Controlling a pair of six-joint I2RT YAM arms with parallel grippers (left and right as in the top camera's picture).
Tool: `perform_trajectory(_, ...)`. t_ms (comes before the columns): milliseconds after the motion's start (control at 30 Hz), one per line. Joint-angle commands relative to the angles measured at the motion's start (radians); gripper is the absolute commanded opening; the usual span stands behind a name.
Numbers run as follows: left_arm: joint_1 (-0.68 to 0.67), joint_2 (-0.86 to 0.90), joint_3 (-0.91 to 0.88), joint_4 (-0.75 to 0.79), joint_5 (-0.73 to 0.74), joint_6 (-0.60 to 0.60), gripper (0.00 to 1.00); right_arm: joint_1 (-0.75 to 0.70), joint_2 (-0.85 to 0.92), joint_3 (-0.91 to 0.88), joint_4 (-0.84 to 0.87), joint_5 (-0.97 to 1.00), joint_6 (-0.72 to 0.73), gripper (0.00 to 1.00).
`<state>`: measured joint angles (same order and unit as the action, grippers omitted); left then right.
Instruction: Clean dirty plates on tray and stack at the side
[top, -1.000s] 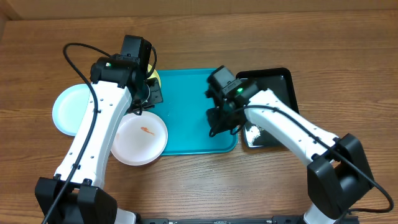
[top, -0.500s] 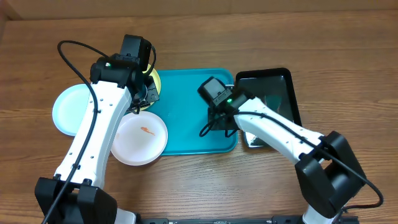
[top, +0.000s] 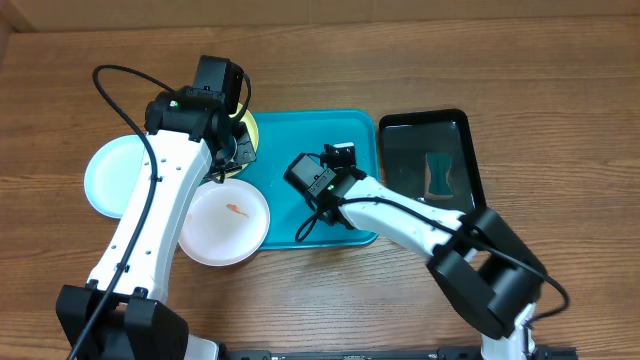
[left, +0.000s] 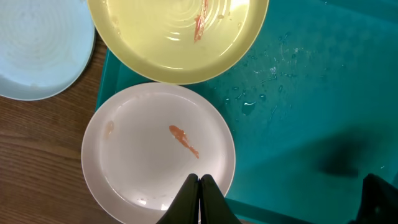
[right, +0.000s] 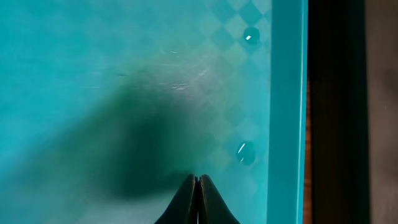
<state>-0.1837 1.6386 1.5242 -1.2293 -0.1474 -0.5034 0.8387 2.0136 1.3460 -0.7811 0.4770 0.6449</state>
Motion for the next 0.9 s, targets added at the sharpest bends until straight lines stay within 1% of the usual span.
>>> perform_trajectory(0,0.0,-0.002,-0.011,0.003,-0.018,-0.02,0.05,-0.002,0.043,-0.002,0.008,0.091,-0.025,0.04)
perform_trajectory(167,0.001,-0.002,-0.011,0.003,-0.02,-0.019,0.06,-0.014,0.075,-0.003,0.002,0.107,-0.025,0.04)
perform_trajectory(633,0.001,-0.002,-0.011,0.003,-0.02,-0.016,0.06,-0.033,0.077,-0.003,-0.037,0.143,-0.026,0.04)
perform_trajectory(733,0.001,-0.002,-0.011,0.003,-0.02,-0.016,0.06,-0.034,0.077,-0.003,-0.04,0.143,-0.072,0.04)
perform_trajectory(867,0.001,-0.002,-0.011,0.003,-0.02,-0.013,0.06,-0.036,0.077,-0.003,-0.063,0.158,-0.077,0.04)
